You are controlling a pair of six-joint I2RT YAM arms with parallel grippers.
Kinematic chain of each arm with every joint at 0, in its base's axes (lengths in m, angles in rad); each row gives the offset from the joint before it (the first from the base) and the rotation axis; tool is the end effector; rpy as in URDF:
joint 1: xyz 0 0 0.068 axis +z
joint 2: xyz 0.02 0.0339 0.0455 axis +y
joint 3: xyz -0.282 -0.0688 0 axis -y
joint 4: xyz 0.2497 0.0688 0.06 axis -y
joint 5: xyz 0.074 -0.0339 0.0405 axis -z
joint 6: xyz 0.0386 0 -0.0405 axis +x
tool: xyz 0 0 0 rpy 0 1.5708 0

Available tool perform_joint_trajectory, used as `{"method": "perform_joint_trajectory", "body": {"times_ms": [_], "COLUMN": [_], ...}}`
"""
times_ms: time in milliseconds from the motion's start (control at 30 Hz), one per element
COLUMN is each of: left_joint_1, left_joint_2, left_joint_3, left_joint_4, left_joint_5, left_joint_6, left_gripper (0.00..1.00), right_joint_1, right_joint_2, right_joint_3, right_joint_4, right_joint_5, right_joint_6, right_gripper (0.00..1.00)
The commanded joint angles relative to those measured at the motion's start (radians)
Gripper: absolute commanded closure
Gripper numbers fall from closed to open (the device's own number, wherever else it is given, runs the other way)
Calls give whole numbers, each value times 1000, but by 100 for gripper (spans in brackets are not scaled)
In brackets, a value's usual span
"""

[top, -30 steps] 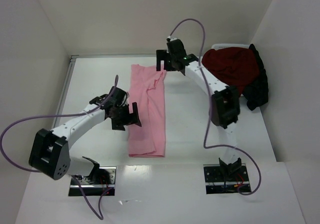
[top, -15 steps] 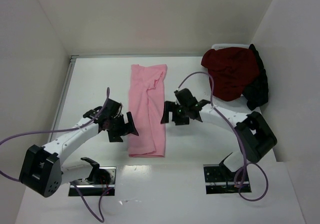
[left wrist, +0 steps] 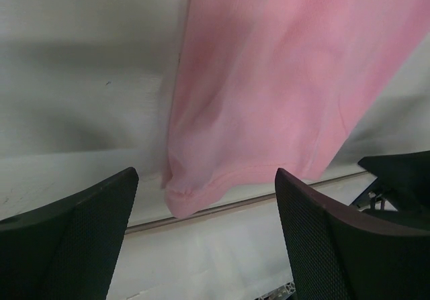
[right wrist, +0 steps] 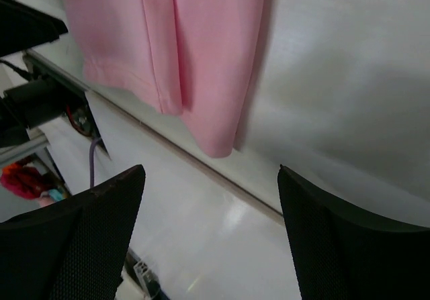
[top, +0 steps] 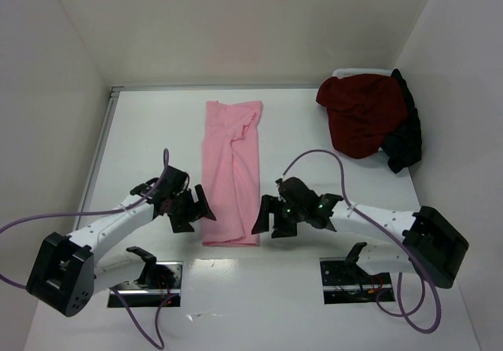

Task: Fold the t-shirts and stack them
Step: Grab the bottom of the folded rectangular tshirt with both arms

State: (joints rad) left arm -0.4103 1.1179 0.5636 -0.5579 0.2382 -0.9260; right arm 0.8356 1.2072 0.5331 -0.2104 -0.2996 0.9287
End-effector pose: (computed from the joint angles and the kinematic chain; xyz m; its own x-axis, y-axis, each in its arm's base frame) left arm 0.1705 -0.0841 0.1867 -0.8806 -0.4639 -0.0970 -0.3666 0.7964 -0.4810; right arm 0.1408 0.1727 0.1823 -0.9787 0.0585 -0.1966 -0.0840 0.7602 0.6442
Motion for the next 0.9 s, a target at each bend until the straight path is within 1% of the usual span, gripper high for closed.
{"method": "perform_joint_trajectory", "body": {"times_ms": [0,67,133,233,300,367,400,433,500,567,700,867], "left_joint_1": [-1,-1,-1,-1,-1,-1,-1,-1,-10,-10,-19,-39], "left_joint_2": [-26,-26,-36,-56,-56,-67,-82,-93,-128,-159,-150,-67], "left_joint_3": [-11,-24,-34,-45,-54,-54,-65,-74,-85,-94,-105,-87], "left_joint_4": [32,32,32,32,32,32,32,32,32,32,41,41], "left_joint_5": [-2,-2,-11,-20,-30,-30,-30,-30,-17,-17,-17,-17], "left_joint_6": [-27,-27,-27,-37,-48,-57,-57,-57,-69,-79,-79,-60], "left_gripper": [10,11,13,16,18,18,19,21,25,26,26,26], "right_joint_1": [77,121,131,152,161,161,161,161,161,161,161,161], "right_joint_2": [21,67,101,169,207,219,219,219,210,201,201,210], "right_joint_3": [-12,-1,21,45,74,84,84,84,84,84,73,74], "right_joint_4": [112,123,123,135,112,100,100,91,111,111,100,111], "right_joint_5": [2,16,31,43,80,109,132,146,155,168,177,177], "right_joint_6": [123,124,124,133,133,133,133,148,170,180,180,180], "right_gripper": [15,18,19,26,26,27,27,29,31,32,35,39]}}
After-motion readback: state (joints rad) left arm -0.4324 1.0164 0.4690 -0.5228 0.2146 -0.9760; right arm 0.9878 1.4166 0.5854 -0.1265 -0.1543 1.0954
